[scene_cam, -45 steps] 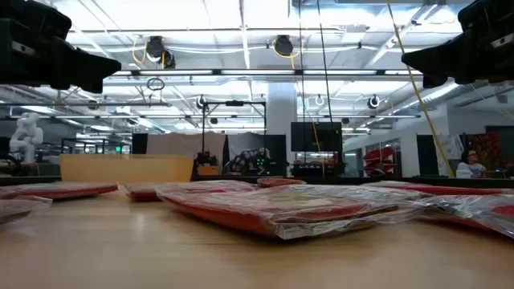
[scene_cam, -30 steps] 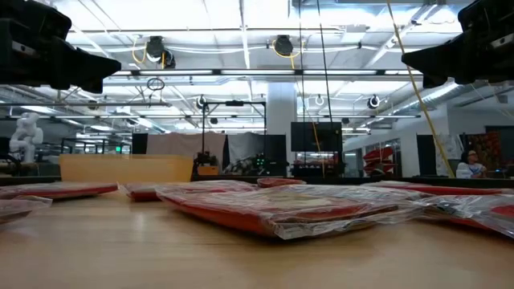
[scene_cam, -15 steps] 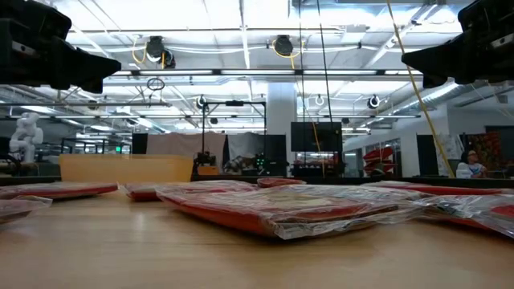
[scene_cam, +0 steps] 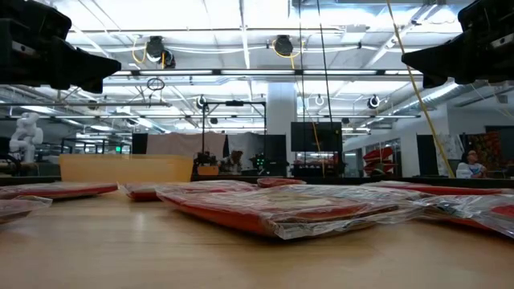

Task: Sort popcorn bags into baskets

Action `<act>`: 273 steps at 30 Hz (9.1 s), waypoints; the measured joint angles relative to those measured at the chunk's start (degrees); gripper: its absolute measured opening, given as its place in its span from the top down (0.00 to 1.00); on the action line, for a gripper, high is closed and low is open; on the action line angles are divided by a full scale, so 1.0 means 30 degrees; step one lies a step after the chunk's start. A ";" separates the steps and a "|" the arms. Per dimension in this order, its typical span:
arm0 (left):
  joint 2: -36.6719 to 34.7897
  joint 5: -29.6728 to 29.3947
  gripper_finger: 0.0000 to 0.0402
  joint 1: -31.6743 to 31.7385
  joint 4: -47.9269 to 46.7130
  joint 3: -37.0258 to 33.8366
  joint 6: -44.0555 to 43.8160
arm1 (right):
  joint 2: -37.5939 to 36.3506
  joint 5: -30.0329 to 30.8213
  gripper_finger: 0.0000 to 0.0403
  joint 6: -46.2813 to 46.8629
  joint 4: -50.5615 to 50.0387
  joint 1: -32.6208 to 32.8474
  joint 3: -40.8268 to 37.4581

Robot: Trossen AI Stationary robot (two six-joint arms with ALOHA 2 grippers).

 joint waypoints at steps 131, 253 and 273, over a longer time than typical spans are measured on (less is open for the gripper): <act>-0.0003 0.0000 0.92 0.0000 0.0157 -0.0005 0.0019 | 2.8514 -0.5682 0.59 0.7449 -1.4722 -0.3024 1.9374; 1.9799 -0.2184 0.95 0.2247 0.3289 0.9153 -0.5148 | 2.8219 0.3098 0.69 0.2304 0.3176 -0.3039 1.9144; 1.1029 0.0036 0.90 0.1594 1.0191 0.2336 -0.5962 | 3.3641 -0.1406 0.39 0.5867 1.4362 -0.3368 1.7531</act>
